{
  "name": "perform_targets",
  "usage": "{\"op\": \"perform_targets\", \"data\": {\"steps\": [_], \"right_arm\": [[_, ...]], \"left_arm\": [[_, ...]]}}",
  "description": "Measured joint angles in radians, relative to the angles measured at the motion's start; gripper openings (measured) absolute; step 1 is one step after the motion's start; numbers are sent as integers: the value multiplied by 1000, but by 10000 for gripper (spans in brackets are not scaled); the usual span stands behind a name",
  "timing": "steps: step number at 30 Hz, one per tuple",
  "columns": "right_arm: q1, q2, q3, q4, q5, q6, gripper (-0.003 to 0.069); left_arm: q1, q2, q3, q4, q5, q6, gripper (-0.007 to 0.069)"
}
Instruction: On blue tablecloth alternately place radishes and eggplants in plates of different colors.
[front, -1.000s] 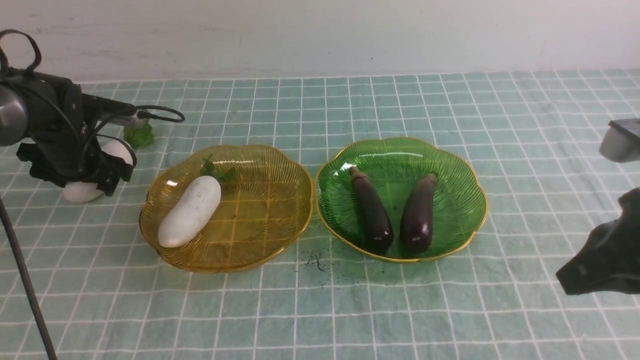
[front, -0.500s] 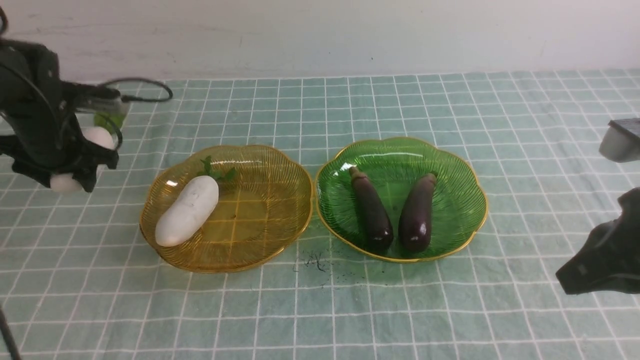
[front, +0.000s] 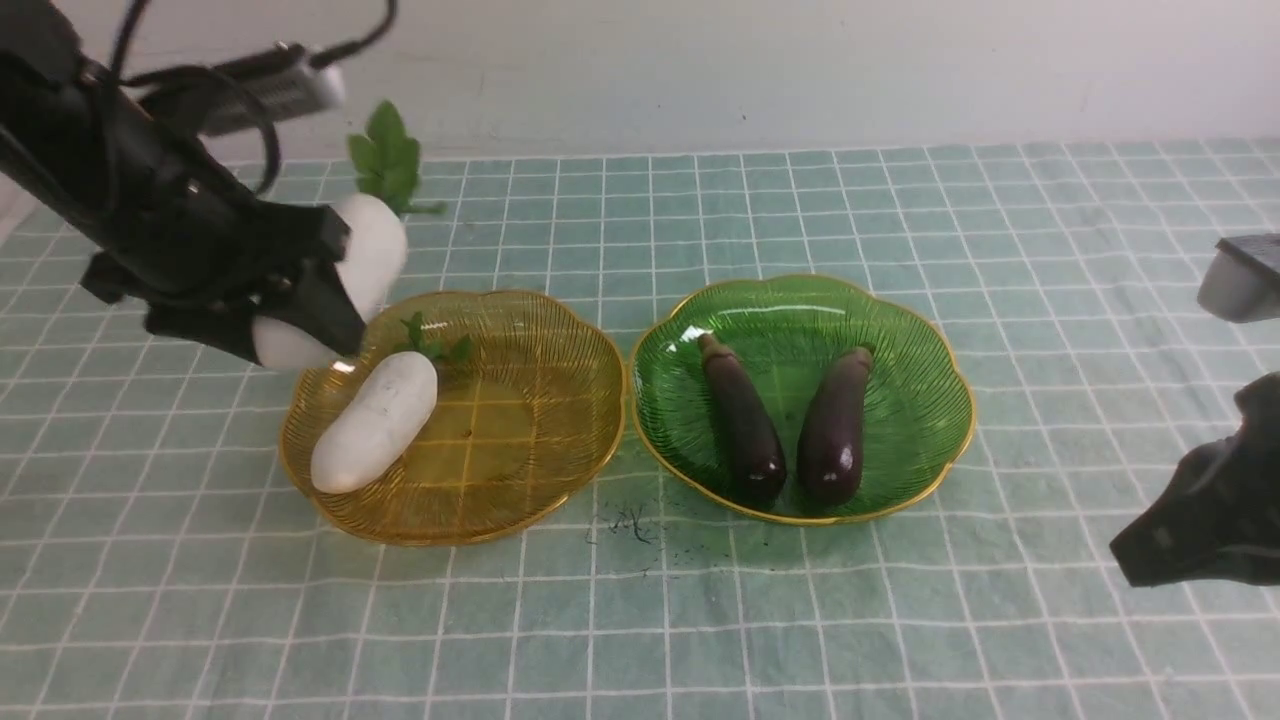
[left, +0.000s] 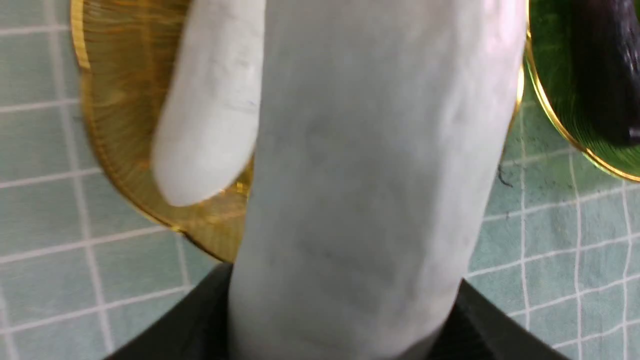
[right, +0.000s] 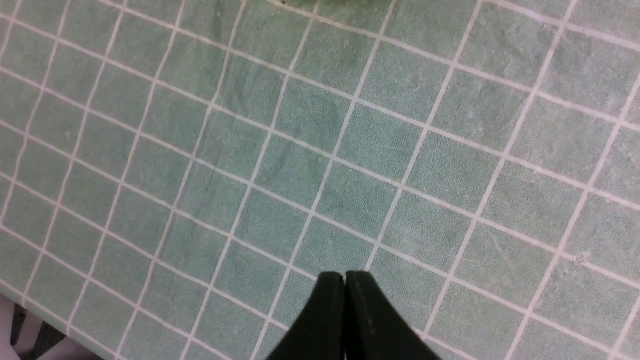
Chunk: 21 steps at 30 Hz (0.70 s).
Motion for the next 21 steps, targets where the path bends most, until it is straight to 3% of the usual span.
{"op": "perform_targets", "data": {"steps": [9,15,19,21], "right_arm": [[0,-90,27,30,3,24,-15],[0,-373,143,25,11,35,-15],[0,-588,229,18,13,23,-15],[0,-722,294,17,-63,6,-15]], "left_arm": [[-100,144,25,14,-117,7,420],[-110,195,25,17,-126,7,554],[-110,196,24,19,-126,7,573],[-111,196,11,22,-117,7,568]]}}
